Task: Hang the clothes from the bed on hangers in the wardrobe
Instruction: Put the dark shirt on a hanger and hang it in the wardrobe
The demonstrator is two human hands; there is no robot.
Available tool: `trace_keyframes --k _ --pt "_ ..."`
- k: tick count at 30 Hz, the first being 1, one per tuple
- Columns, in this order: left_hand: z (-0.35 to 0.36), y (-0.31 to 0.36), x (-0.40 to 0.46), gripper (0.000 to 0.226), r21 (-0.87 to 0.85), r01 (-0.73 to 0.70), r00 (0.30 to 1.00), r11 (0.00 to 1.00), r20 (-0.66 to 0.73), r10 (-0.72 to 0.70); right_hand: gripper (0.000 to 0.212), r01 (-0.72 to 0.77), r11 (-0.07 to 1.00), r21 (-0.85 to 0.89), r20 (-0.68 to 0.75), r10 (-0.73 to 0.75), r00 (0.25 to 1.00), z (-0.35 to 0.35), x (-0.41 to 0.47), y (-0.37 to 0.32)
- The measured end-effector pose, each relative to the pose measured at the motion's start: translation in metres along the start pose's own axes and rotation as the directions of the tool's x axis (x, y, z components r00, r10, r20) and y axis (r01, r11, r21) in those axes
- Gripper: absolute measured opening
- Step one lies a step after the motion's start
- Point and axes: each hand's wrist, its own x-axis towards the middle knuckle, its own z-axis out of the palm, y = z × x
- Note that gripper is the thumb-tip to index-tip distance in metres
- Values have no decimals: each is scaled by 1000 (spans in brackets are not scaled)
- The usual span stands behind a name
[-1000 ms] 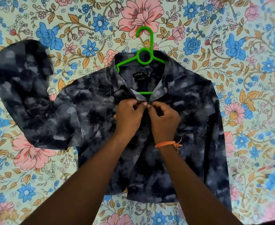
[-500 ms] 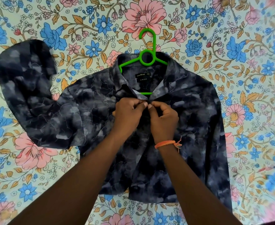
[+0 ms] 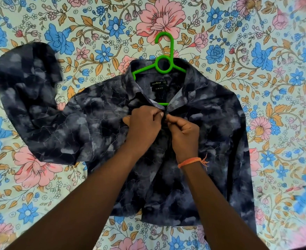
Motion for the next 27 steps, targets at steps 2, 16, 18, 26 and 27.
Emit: trace_keyframes --k 2,16,18,26,27 --pt "0 1 1 26 59 -27 1000 998 1 27 33 4 1000 22 11 -4 1000 -1 2 1" --pt "-17 4 7 36 27 -99 982 995 167 93 54 -67 984 167 94 52 994 -2 3 -4" --pt "-16 5 4 27 42 -110 988 993 111 105 58 -98 977 188 117 77 990 -4 5 -5" --pt "-1 -1 9 25 205 -165 986 965 49 158 34 -155 972 178 107 137 985 -6 6 -12" --pt "0 -1 9 23 167 -152 988 974 35 149 25 -161 969 186 91 146 985 -6 7 -13"
